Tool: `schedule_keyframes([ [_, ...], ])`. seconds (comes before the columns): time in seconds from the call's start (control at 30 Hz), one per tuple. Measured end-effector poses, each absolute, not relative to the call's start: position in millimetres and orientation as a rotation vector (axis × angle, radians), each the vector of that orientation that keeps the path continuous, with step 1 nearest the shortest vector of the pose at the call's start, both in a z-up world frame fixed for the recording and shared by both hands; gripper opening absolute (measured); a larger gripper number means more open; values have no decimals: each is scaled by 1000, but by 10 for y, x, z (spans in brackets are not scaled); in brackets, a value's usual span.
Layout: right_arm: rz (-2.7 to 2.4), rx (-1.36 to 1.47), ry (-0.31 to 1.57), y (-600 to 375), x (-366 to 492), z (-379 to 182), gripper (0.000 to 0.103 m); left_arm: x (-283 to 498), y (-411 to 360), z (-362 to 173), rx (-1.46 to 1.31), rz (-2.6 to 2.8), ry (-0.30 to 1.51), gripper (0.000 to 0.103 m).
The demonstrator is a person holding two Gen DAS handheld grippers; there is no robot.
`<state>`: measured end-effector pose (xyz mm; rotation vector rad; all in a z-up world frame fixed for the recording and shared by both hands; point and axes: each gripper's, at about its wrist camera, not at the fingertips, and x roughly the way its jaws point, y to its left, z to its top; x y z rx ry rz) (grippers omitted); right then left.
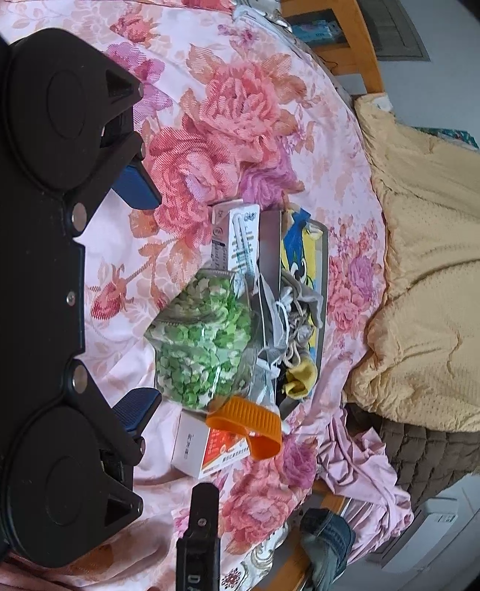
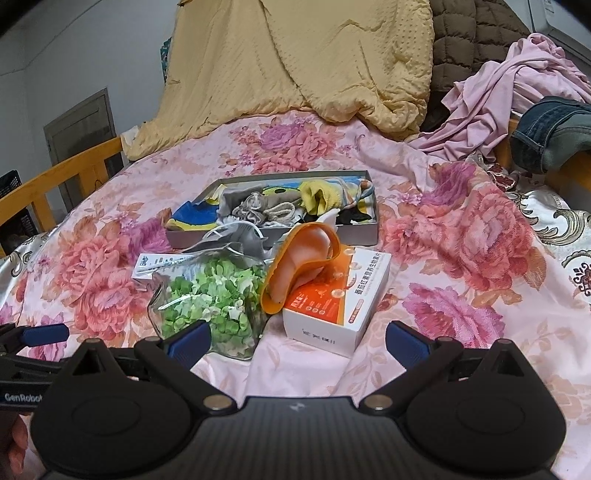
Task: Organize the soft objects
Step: 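Move both grippers back toward the remaining pile of items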
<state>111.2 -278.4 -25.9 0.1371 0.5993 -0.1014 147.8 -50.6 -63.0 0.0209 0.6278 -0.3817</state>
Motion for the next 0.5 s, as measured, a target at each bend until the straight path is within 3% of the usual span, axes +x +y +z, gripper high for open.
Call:
schedule_keyframes([
  [0.5,-77,127,625,-2757,1165,-296,103,1626,-418,-668,-33,-340,643,102],
])
